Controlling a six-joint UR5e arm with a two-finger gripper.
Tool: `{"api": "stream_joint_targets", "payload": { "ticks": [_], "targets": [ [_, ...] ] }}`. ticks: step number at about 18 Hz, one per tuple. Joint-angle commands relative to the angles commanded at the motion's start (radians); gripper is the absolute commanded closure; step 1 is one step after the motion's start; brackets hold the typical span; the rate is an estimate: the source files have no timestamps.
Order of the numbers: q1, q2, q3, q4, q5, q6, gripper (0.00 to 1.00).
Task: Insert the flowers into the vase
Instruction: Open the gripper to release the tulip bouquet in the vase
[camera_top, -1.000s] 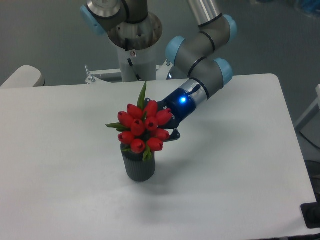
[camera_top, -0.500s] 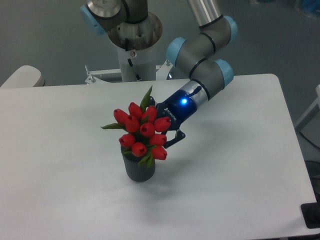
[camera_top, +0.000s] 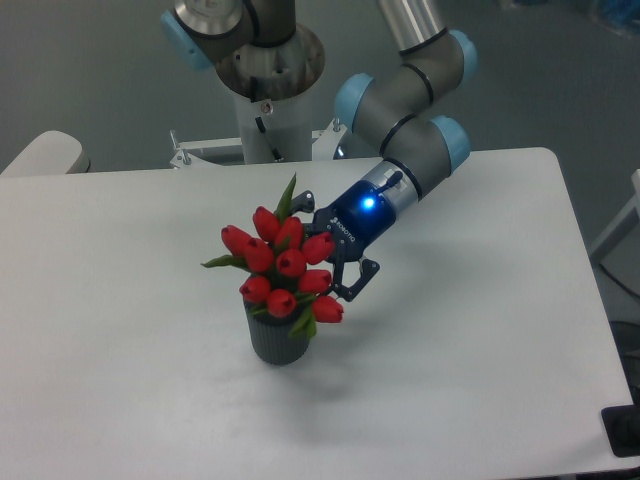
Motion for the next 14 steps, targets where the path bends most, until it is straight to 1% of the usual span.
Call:
{"api": "stream_joint_targets", "payload": {
  "ticks": [4,9,14],
  "targets": [
    [0.000,0.009,-0.006,-0.002,0.017,0.017,0.00],
    [0.000,0.035,-0.009,0.000,0.019,0.023,0.00],
    [0.002,0.037,-0.012,0.000,0.035,0.061,0.00]
  ]
}}
